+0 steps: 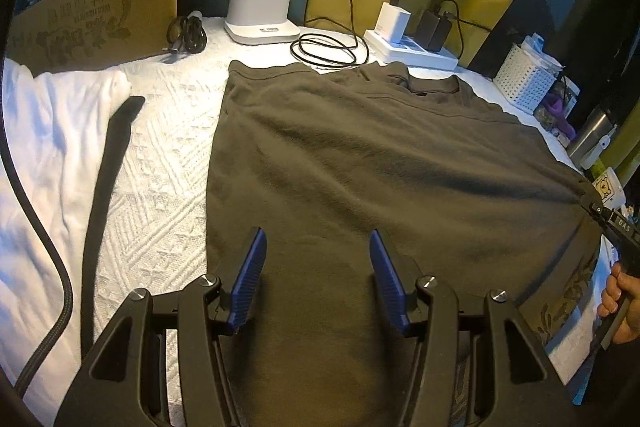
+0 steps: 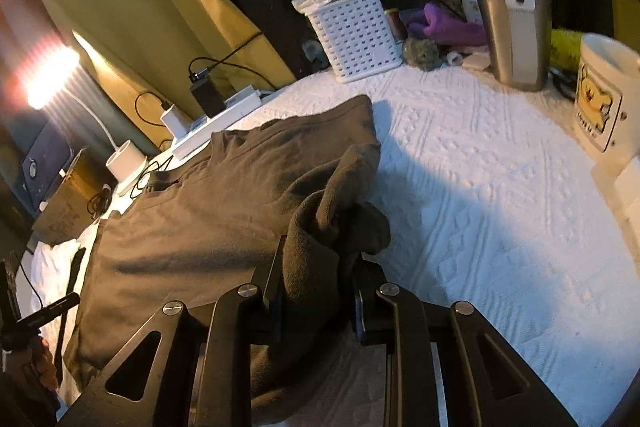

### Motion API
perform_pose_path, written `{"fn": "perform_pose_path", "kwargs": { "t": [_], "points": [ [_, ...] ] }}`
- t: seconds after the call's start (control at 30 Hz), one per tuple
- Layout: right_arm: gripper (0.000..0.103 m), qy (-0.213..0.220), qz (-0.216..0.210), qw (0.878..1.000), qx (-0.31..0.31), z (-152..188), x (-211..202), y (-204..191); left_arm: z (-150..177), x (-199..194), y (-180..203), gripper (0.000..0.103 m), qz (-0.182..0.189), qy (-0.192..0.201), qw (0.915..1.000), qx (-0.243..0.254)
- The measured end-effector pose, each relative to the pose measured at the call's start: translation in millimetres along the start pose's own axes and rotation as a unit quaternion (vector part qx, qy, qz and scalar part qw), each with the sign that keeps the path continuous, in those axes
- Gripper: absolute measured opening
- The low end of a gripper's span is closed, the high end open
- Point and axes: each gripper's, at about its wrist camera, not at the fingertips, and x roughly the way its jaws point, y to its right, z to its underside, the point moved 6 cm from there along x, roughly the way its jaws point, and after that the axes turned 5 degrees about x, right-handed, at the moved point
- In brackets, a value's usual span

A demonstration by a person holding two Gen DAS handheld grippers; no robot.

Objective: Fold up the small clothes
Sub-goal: 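Grasp the shirt side with the right tool and fold it over the body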

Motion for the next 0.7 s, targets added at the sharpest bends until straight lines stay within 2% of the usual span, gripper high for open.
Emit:
{"fn": "perform_pose_path", "kwargs": {
  "t": [0.33,0.5,0.7],
  "points": [
    [0.024,0.034,0.015,0.998,-0.047,-26,-28,-48,-2,-14,-16,0.054,0.004,0.026,0.9994,0.021],
    [0.024,0.053,0.005,0.995,-0.085,-40,-41,-91,-3,-25,-33,0.054,0.004,0.044,0.9989,0.017],
    [0.024,0.061,-0.033,0.988,-0.14,-42,-44,-164,3,-38,-52,0.054,0.004,0.054,0.9985,0.011]
  ]
}}
